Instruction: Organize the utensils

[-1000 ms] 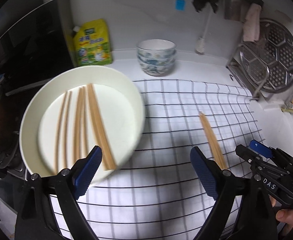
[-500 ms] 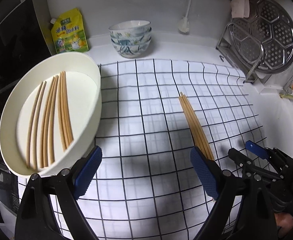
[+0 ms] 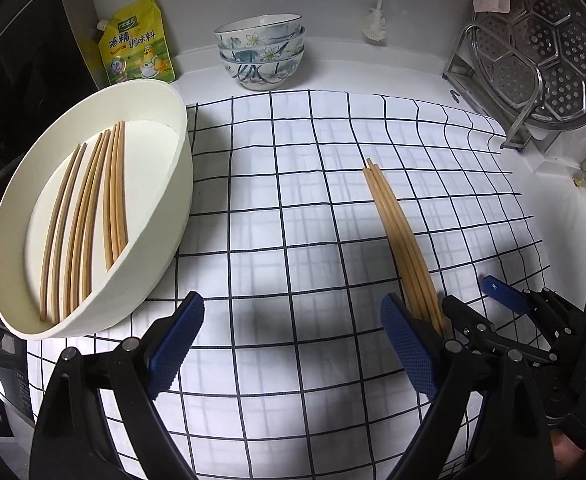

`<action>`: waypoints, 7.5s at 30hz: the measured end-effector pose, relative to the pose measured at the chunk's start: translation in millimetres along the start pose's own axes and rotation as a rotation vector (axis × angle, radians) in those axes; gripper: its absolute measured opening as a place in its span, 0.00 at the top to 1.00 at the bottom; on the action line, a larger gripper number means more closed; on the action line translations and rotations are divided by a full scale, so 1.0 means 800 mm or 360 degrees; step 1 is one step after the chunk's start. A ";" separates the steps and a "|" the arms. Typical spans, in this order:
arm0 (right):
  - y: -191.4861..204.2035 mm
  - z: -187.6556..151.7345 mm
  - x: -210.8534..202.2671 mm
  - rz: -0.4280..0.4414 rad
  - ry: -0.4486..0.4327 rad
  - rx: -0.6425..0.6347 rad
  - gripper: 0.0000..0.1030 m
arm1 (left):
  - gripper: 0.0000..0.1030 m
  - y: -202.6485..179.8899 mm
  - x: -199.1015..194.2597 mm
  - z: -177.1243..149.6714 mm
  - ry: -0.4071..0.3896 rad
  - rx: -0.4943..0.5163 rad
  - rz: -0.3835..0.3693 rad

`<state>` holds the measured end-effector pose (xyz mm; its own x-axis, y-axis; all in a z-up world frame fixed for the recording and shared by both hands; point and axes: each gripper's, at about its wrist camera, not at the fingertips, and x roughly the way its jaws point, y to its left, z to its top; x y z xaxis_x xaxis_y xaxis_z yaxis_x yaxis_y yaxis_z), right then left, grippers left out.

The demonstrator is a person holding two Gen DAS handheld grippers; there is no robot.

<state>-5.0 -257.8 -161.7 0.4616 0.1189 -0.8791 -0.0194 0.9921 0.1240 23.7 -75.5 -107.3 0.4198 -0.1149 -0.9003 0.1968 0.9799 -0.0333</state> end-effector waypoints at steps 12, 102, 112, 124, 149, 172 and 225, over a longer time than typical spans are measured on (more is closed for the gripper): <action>0.004 -0.003 0.009 -0.0025 0.0016 -0.0062 0.48 | 0.14 0.001 0.007 -0.003 0.0027 -0.0026 -0.0008; -0.064 0.008 0.013 -0.0088 -0.0067 -0.0052 0.48 | 0.12 -0.031 0.091 -0.008 0.0139 -0.0114 0.0122; -0.043 0.017 0.024 -0.0101 -0.0097 -0.0167 0.58 | 0.51 -0.049 0.083 -0.009 0.0057 -0.0081 0.0106; -0.039 0.021 0.018 -0.0007 -0.0071 -0.0126 0.94 | 0.93 -0.040 0.079 0.000 0.0123 -0.0111 -0.0012; 0.149 0.152 -0.057 0.0321 -0.0356 -0.0184 0.94 | 0.93 0.151 -0.064 0.079 -0.0311 -0.0203 0.0118; 0.334 0.179 0.082 0.0375 0.0012 -0.0256 0.94 | 0.93 0.309 0.030 0.045 -0.0014 -0.0328 0.0167; 0.150 0.092 -0.065 0.0206 -0.0243 -0.0202 0.66 | 0.40 0.163 -0.064 0.029 -0.0182 -0.0298 0.0120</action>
<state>33.9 -147.7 -67.5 0.5765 0.2472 -0.7788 -0.1939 0.9673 0.1635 48.3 54.4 -55.7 0.5269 -0.0478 -0.8486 -0.0021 0.9983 -0.0575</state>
